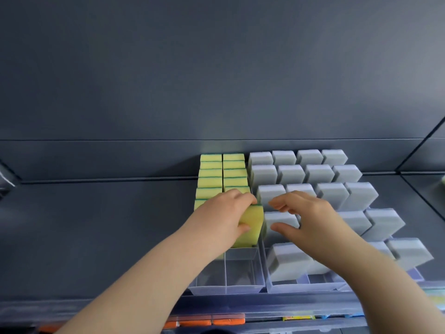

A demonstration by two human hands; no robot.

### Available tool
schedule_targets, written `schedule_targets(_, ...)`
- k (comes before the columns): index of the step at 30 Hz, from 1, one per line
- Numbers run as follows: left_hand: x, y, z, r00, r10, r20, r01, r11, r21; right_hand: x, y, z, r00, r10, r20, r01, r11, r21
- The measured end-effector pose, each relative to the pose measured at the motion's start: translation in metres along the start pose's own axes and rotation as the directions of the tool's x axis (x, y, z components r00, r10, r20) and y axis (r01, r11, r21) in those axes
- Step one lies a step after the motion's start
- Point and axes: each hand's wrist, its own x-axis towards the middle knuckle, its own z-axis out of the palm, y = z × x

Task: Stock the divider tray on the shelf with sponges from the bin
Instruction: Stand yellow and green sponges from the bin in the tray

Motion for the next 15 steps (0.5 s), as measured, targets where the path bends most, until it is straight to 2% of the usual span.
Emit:
schedule_targets(11,0.002,-0.002,0.006,0.998,-0.055,0.026,0.055,0.998,0.001,0.011,0.002,0.005,0.999,-0.036,0.040,0.036,0.999,-0.001)
schedule_targets(15,-0.004,-0.005,0.004,0.999,-0.035,-0.024,0.034,0.999,-0.022,0.015,0.002,0.006,0.996,-0.024,0.080,0.025,1.000,-0.013)
